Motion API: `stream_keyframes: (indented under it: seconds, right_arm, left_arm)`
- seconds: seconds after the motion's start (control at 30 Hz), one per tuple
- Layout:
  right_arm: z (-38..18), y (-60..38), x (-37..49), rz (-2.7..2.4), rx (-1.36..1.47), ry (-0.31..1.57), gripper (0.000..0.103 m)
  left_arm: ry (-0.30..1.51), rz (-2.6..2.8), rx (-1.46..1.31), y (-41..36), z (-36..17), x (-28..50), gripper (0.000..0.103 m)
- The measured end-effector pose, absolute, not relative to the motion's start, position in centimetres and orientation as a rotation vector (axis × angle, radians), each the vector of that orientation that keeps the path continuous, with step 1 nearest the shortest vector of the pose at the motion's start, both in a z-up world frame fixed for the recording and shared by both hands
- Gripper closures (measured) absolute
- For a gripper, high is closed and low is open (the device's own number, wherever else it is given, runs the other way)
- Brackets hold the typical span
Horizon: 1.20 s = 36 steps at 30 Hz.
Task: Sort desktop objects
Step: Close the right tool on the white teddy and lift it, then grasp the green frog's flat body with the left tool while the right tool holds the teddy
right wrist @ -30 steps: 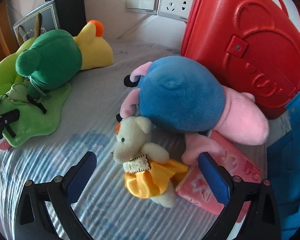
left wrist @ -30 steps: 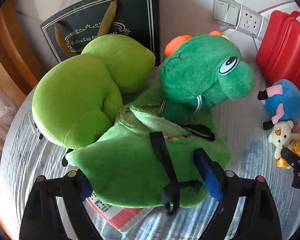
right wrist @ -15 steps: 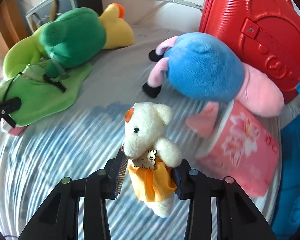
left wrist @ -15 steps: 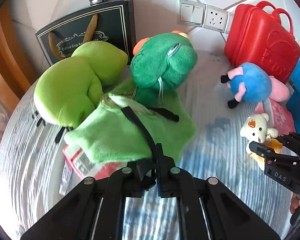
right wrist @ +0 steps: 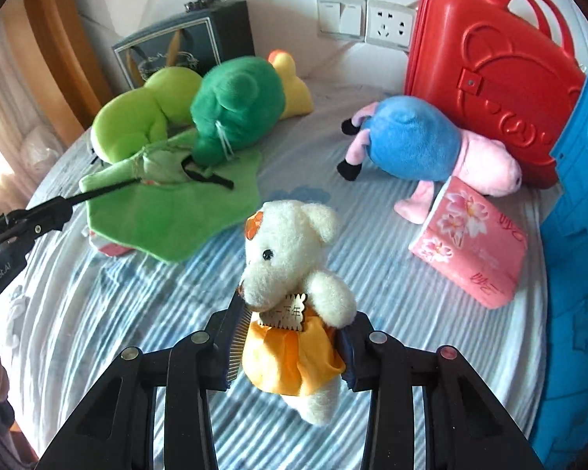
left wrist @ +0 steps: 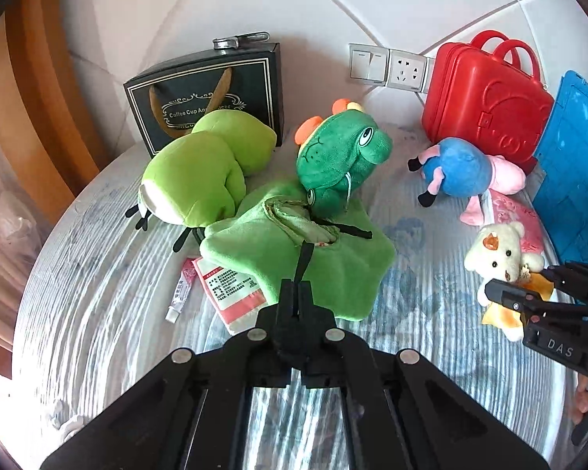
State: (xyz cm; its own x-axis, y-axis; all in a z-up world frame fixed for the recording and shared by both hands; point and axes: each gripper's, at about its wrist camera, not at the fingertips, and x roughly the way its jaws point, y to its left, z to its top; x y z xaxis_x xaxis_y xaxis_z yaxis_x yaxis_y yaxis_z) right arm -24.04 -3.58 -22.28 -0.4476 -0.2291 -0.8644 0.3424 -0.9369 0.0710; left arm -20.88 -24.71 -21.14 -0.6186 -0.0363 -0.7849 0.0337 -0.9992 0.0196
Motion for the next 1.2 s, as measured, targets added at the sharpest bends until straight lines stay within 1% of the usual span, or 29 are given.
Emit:
stream_keyframes:
  seconds: [0.2, 0.37, 0.5, 0.53, 0.57, 0.6, 0.63, 0.67, 0.7, 0.77, 0.9, 1.03, 1.07, 1.1, 1.13, 1.17, 1.2]
  right_arm:
    - [-21.5, -3.5, -21.5, -2.4, 1.423, 0.145, 0.065]
    - [-22.7, -3.4, -20.0, -2.372, 1.453, 0.145, 0.065]
    - [-23.0, -3.6, -19.7, -2.365, 1.461, 0.149, 0.065]
    - [-23.1, -3.6, -19.8, -2.365, 1.461, 0.151, 0.065]
    - [-23.0, -3.7, -19.9, -2.366, 1.46, 0.155, 0.065]
    - [-23.1, -3.7, -20.1, -2.367, 1.459, 0.158, 0.065]
    - [-23.1, -3.7, -20.2, -2.369, 1.457, 0.158, 0.065]
    - [-23.2, -3.7, -20.5, -2.37, 1.456, 0.157, 0.065]
    - [-23.2, -3.8, -20.7, -2.373, 1.454, 0.156, 0.065]
    - [-23.5, -3.9, -21.3, -2.375, 1.452, 0.157, 0.065]
    - [-24.5, -3.9, -22.9, -2.381, 1.459, 0.159, 0.065]
    - [-26.1, -3.8, -24.8, -2.381, 1.48, 0.162, 0.065]
    - [-26.5, -3.8, -25.3, -2.38, 1.486, 0.16, 0.065]
    - [-27.0, -3.8, -25.8, -2.377, 1.493, 0.158, 0.065]
    - [-27.3, -3.9, -26.1, -2.374, 1.5, 0.159, 0.065]
    - [-27.6, -4.0, -26.4, -2.372, 1.506, 0.16, 0.065]
    - [-27.9, -4.0, -26.7, -2.37, 1.508, 0.162, 0.065]
  left_arm:
    - [-0.004, -2.758, 1.466, -24.7, -22.8, -16.8, 0.101]
    - [-0.028, -2.682, 1.515, -25.6, -24.4, -14.4, 0.101]
    - [0.122, -2.673, 1.465, -27.2, -23.5, -14.8, 0.1]
    - [0.139, -2.679, 1.45, -27.3, -23.2, -15.2, 0.093]
    - [0.146, -2.684, 1.44, -27.3, -22.9, -15.7, 0.078]
    - [0.157, -2.696, 1.429, -27.2, -22.7, -16.4, 0.065]
    - [0.174, -2.712, 1.409, -27.0, -22.4, -17.0, 0.035]
    - [0.195, -2.729, 1.371, -26.9, -22.1, -17.7, 0.016]
    - [0.203, -2.736, 1.344, -26.7, -21.9, -18.5, 0.013]
    - [0.195, -2.736, 1.345, -26.1, -22.1, -20.5, 0.013]
    - [0.185, -2.676, 1.434, -25.1, -24.6, -24.2, 0.013]
    - [0.168, -2.641, 1.438, -24.5, -26.4, -26.2, 0.013]
    - [0.158, -2.634, 1.44, -24.3, -26.8, -26.6, 0.016]
    - [0.144, -2.626, 1.443, -24.1, -27.0, -26.9, 0.023]
    - [0.115, -2.618, 1.448, -23.8, -27.3, -27.3, 0.043]
    - [0.093, -2.618, 1.456, -23.6, -27.5, -27.5, 0.061]
    - [0.099, -2.638, 1.461, -23.4, -27.5, -27.6, 0.067]
